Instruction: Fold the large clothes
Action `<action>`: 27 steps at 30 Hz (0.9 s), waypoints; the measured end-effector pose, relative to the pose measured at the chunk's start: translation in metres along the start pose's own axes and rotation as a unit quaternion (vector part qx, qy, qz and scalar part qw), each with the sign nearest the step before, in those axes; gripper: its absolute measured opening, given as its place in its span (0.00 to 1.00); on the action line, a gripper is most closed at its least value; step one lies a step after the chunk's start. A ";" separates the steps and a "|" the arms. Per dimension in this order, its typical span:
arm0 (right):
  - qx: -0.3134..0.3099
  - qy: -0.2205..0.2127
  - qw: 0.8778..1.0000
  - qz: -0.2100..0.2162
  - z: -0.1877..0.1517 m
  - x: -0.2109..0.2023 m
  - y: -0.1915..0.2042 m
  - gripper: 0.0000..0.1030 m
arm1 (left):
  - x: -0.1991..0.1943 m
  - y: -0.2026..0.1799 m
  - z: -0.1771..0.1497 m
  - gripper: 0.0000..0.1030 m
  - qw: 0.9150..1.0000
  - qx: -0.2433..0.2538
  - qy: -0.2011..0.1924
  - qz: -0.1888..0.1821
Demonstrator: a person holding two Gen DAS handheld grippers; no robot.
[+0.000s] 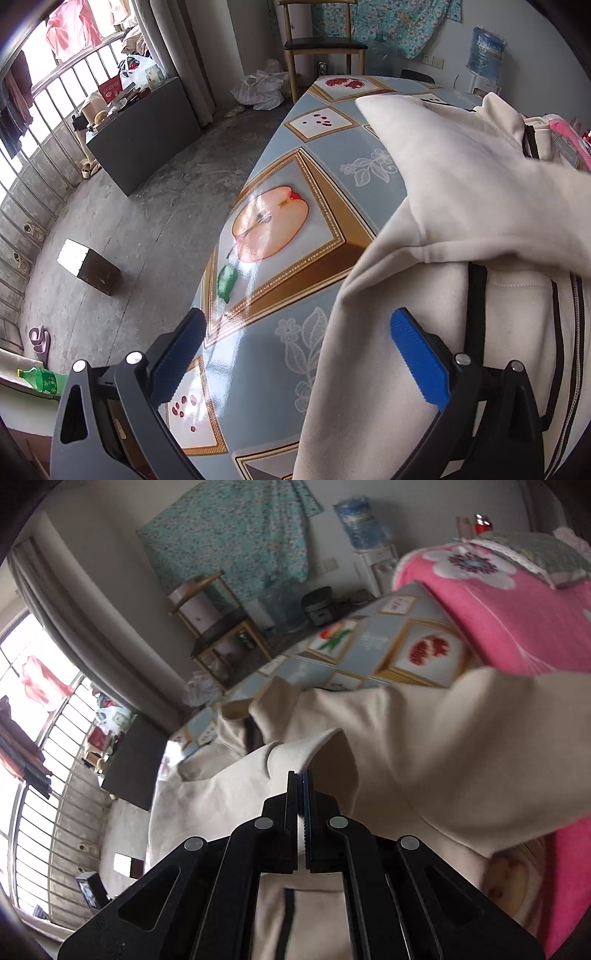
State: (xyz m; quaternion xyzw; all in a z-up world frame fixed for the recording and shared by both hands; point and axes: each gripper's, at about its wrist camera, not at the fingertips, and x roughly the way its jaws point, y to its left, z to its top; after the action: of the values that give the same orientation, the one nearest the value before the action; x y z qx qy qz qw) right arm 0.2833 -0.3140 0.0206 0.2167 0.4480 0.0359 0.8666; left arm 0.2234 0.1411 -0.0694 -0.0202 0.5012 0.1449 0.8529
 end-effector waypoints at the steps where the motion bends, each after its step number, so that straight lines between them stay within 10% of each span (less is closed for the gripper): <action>1: 0.010 0.015 1.000 -0.009 -0.007 0.006 -0.012 0.03 | 0.000 0.001 0.001 0.95 1.000 0.002 -0.001 0.001; 10: -0.003 0.017 1.000 0.000 -0.018 0.021 -0.013 0.03 | 0.004 0.006 0.020 0.95 1.000 -0.006 -0.013 0.011; 17: -0.043 0.026 0.991 -0.123 -0.032 0.025 -0.037 0.08 | 0.008 0.013 0.016 0.95 1.000 -0.016 -0.001 0.002; 27: -0.110 0.045 0.992 -0.028 -0.032 0.052 0.014 0.44 | -0.049 0.035 -0.016 0.95 0.997 -0.049 -0.021 -0.058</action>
State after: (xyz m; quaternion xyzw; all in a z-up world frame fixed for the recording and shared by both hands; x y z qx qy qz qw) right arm 0.2910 -0.2774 -0.0299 0.1052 0.4855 0.0705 0.8650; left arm 0.1784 0.1611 -0.0311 -0.0881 0.4733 0.1203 0.8682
